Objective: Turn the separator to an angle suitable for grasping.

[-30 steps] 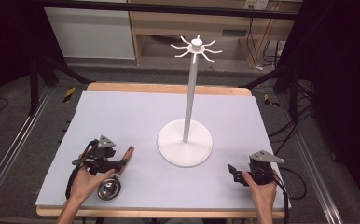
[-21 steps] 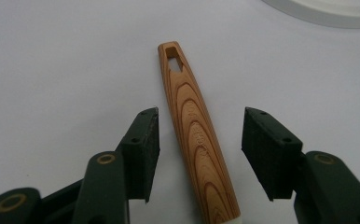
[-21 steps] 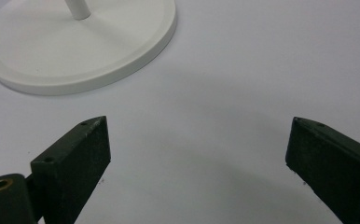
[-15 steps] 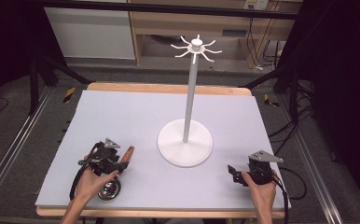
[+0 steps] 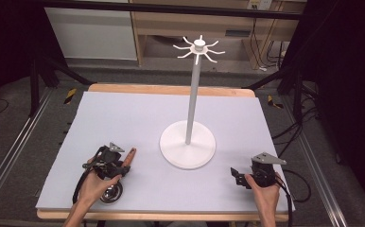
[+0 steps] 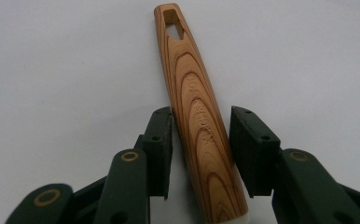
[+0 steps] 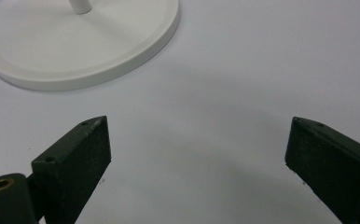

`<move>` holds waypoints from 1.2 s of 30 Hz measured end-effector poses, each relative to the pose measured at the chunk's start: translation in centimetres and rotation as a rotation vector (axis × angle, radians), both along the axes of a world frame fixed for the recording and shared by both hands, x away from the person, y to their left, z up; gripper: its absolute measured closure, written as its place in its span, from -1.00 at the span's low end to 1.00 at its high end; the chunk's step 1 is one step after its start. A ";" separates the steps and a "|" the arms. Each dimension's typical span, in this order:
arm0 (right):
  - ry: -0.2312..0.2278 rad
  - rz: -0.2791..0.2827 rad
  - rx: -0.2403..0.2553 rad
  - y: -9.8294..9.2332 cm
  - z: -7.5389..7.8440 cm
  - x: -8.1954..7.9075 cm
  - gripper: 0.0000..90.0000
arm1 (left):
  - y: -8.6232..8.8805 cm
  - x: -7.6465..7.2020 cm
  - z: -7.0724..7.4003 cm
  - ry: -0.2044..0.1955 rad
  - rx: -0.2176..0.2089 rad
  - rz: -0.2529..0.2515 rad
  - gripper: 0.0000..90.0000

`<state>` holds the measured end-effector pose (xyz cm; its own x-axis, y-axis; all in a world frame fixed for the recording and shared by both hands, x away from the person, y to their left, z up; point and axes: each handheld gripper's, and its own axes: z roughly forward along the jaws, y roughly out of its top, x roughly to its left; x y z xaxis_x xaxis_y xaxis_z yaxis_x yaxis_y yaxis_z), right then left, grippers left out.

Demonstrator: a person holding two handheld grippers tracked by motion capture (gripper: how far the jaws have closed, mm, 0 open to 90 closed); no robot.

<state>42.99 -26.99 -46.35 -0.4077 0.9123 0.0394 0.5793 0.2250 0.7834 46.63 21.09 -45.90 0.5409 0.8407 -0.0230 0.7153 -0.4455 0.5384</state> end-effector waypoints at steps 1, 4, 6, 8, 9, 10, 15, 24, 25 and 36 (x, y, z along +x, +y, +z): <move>0.000 0.000 0.001 0.0 0.0 0.0 -0.84 | 0.0 0.0 0.0 0.003 -0.001 0.001 0.32; -0.002 0.001 -0.001 0.0 0.0 0.0 -0.84 | 0.1 0.1 0.0 0.012 -0.008 0.007 0.33; -0.003 0.003 0.000 0.0 0.0 0.0 -0.83 | 0.2 0.3 0.1 0.028 -0.017 0.011 0.33; -0.004 0.005 0.000 0.0 0.0 0.0 -0.83 | 0.2 0.4 0.1 0.037 -0.014 0.011 0.34; -0.004 0.005 0.001 0.0 0.0 0.0 -0.83 | 0.2 0.4 0.2 0.040 -0.013 0.013 0.36; -0.004 0.005 0.001 0.0 0.0 0.0 -0.83 | 0.2 0.4 0.2 0.040 -0.013 0.013 0.37; -0.003 0.006 0.003 -0.1 0.0 0.0 -0.83 | 0.2 0.5 0.3 0.041 0.007 0.003 0.47; 0.003 0.004 0.009 -0.1 0.0 0.0 -0.83 | 0.3 0.7 0.5 0.046 0.031 -0.050 0.47; 0.003 0.003 0.010 -0.1 0.0 0.0 -0.83 | 0.3 0.7 0.5 0.038 0.042 -0.065 0.47; 0.008 0.008 0.016 -0.1 -0.1 0.1 -0.83 | -0.7 1.6 1.7 0.027 0.112 -0.108 0.31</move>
<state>43.05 -27.11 -46.42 -0.4145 0.9083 0.0568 0.5835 0.2174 0.7824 48.26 20.39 -44.16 0.6290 0.7757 0.0521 0.6733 -0.5770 0.4623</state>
